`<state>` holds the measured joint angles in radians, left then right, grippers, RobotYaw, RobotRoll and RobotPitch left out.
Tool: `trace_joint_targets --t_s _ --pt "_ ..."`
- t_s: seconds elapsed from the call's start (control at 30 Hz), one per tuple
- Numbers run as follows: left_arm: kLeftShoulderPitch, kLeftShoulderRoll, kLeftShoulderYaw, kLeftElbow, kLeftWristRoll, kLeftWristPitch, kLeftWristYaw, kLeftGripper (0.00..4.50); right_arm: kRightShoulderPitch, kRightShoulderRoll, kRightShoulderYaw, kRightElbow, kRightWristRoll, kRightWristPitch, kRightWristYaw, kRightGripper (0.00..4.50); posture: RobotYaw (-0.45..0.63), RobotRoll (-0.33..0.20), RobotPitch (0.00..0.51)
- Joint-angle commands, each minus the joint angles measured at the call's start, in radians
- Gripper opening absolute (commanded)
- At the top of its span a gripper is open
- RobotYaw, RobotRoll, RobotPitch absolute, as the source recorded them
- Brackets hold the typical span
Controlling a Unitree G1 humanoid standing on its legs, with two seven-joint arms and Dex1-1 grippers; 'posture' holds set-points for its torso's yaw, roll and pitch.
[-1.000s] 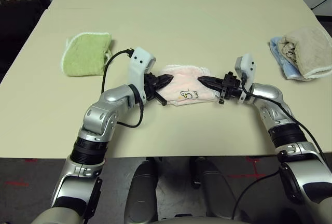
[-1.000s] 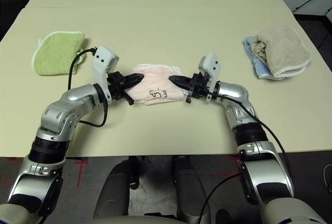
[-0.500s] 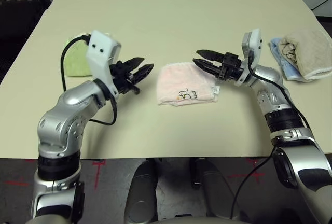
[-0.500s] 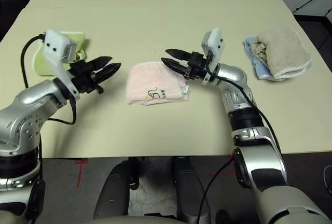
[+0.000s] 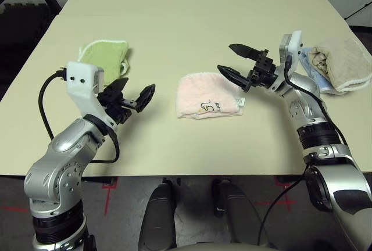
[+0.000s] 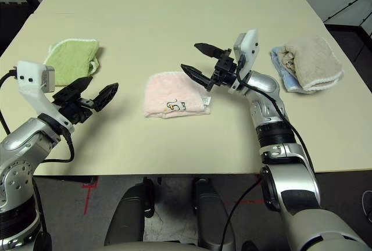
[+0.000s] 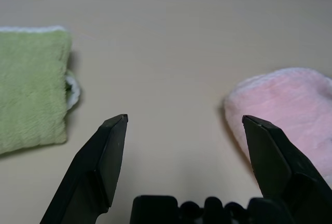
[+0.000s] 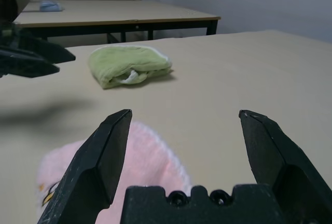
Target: Fold the towel and set it aside.
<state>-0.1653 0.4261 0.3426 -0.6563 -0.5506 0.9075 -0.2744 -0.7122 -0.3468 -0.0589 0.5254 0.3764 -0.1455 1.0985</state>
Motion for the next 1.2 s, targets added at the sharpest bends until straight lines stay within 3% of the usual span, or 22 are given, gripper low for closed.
trace_joint_targets --t_s 0.03,0.33,0.83,1.2 --pt "0.010 0.016 -0.009 -0.001 -0.003 0.003 0.004 4.47 0.082 -0.058 -0.024 -0.043 0.016 -0.023 0.062 4.47 0.00 0.000 0.151" --pt "-0.007 0.037 -0.061 0.052 0.011 -0.004 -0.004 4.47 0.188 -0.156 -0.052 -0.123 0.061 0.002 0.145 4.47 -0.06 0.000 0.181" --pt "-0.015 0.084 -0.061 0.070 -0.018 0.027 -0.032 4.47 0.170 -0.226 -0.060 -0.044 0.107 0.002 0.350 4.47 -0.08 0.000 0.207" --pt "-0.030 0.081 -0.050 0.093 -0.059 0.096 -0.024 4.47 0.223 -0.288 -0.096 -0.069 0.108 0.002 0.359 4.47 -0.12 0.000 0.210"
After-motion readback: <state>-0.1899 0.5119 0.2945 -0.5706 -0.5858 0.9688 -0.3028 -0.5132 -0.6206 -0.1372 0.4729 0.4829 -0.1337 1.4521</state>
